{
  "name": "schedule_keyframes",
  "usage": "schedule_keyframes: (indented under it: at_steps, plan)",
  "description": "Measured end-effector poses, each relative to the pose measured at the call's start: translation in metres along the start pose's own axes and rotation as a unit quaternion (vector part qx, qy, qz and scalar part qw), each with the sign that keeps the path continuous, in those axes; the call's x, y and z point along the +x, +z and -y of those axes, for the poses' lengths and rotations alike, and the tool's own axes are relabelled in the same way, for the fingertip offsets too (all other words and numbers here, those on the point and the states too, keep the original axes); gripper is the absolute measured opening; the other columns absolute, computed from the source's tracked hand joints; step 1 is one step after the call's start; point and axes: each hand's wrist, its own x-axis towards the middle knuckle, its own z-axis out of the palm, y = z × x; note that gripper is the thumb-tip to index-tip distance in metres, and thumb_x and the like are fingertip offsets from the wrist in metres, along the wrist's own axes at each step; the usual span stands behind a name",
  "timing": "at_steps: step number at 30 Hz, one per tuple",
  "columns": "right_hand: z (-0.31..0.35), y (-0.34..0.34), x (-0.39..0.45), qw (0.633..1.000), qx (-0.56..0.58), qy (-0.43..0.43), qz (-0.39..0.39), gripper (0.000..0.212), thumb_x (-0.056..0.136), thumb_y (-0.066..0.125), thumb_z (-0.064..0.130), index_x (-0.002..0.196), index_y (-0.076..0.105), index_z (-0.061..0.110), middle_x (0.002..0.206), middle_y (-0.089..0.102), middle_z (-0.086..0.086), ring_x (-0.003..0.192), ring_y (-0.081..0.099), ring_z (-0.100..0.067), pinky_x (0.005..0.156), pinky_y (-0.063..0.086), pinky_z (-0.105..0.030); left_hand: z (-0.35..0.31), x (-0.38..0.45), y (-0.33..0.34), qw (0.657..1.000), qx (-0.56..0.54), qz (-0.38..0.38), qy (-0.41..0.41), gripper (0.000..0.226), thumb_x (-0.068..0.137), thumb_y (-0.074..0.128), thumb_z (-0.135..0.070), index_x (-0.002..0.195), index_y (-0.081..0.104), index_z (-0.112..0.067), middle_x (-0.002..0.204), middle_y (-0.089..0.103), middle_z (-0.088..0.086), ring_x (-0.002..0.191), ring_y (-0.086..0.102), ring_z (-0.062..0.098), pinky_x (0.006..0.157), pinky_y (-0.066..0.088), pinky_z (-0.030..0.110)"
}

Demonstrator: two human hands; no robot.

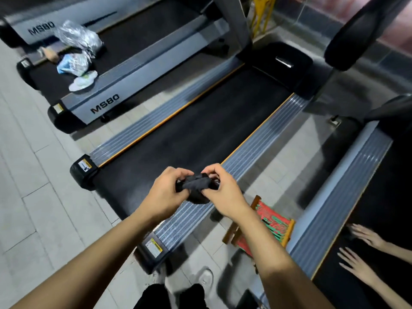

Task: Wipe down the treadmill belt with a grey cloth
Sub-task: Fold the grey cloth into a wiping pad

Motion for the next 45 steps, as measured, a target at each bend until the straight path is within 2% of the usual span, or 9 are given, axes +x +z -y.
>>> schedule_keyframes:
  at_steps: [4,8,10,13,16,24,31,38,45]
  plan:
    - [0.027,-0.036,0.0,0.999,-0.009,-0.029,-0.022,0.04,0.068,0.067,0.021,0.103,0.055,0.034,0.097,0.065,0.006,0.092,0.064,-0.012,0.083,0.054,-0.036,-0.037,0.001,-0.008,0.998,-0.024,-0.048,0.027,0.027,0.084,0.078,-0.026,0.109,0.07,-0.032,0.096,0.06,-0.006,0.091,0.057,0.002,0.079,0.039,0.012]
    - [0.044,-0.057,0.009,0.998,0.01,-0.06,-0.028,0.039,0.074,0.073,0.018,0.106,0.055,0.033,0.097,0.068,0.006,0.093,0.065,-0.009,0.085,0.054,-0.035,-0.059,0.011,-0.016,0.996,-0.053,-0.064,0.039,0.018,0.089,0.072,-0.027,0.105,0.064,-0.032,0.098,0.068,-0.01,0.093,0.063,0.004,0.082,0.049,0.025]
    - [0.051,-0.06,0.02,0.997,0.002,-0.067,-0.028,0.04,0.078,0.075,0.022,0.11,0.055,0.035,0.103,0.068,0.011,0.1,0.064,-0.005,0.089,0.053,-0.033,-0.064,0.02,-0.022,0.995,-0.06,-0.076,0.025,0.013,0.092,0.069,-0.028,0.102,0.061,-0.03,0.092,0.07,-0.014,0.085,0.064,0.002,0.076,0.048,0.023]
    - [0.059,-0.06,0.043,0.994,-0.043,-0.087,-0.053,0.04,0.081,0.075,0.032,0.114,0.053,0.038,0.112,0.063,0.018,0.108,0.059,-0.002,0.093,0.051,-0.031,-0.067,0.039,-0.032,0.99,-0.073,-0.12,-0.026,0.011,0.093,0.068,-0.031,0.1,0.059,-0.028,0.087,0.067,-0.015,0.077,0.058,-0.005,0.065,0.04,0.011]
    - [0.065,-0.055,0.071,0.99,-0.083,-0.107,-0.047,0.036,0.083,0.071,0.034,0.113,0.052,0.036,0.113,0.059,0.019,0.11,0.056,-0.003,0.096,0.049,-0.033,-0.062,0.063,-0.045,0.979,-0.1,-0.164,-0.071,0.012,0.093,0.068,-0.031,0.1,0.06,-0.025,0.088,0.065,-0.012,0.074,0.057,0.0,0.061,0.038,0.012]
    - [0.059,-0.037,0.139,0.975,-0.187,-0.097,0.067,0.045,0.081,0.071,0.037,0.121,0.049,0.041,0.12,0.048,0.023,0.116,0.051,-0.002,0.102,0.045,-0.035,-0.026,0.138,-0.067,0.946,-0.195,-0.224,-0.131,0.019,0.088,0.072,-0.02,0.104,0.062,-0.016,0.098,0.065,-0.008,0.094,0.06,0.012,0.079,0.04,0.028]
    - [0.071,-0.012,0.181,0.961,-0.23,-0.092,0.123,0.06,0.074,0.075,0.047,0.123,0.042,0.041,0.125,0.046,0.016,0.118,0.052,-0.014,0.101,0.046,-0.039,-0.004,0.16,-0.079,0.914,-0.252,-0.261,-0.181,0.019,0.086,0.076,-0.019,0.1,0.062,-0.016,0.093,0.065,-0.009,0.088,0.062,0.007,0.086,0.052,0.037]
    - [0.082,0.013,0.226,0.942,-0.276,-0.144,0.124,0.067,0.073,0.077,0.045,0.127,0.04,0.03,0.124,0.052,0.008,0.112,0.053,-0.017,0.097,0.045,-0.036,0.006,0.182,-0.083,0.882,-0.277,-0.313,-0.215,0.023,0.084,0.077,-0.025,0.101,0.062,-0.018,0.095,0.064,-0.01,0.097,0.064,0.02,0.091,0.055,0.047]
    - [0.045,0.027,0.276,0.916,-0.325,-0.182,0.146,0.065,0.076,0.074,0.031,0.13,0.039,0.024,0.127,0.054,0.002,0.109,0.054,-0.024,0.091,0.044,-0.037,0.041,0.218,-0.047,0.835,-0.322,-0.364,-0.257,0.022,0.083,0.08,-0.023,0.093,0.06,-0.022,0.091,0.067,-0.008,0.097,0.066,0.02,0.09,0.054,0.042]
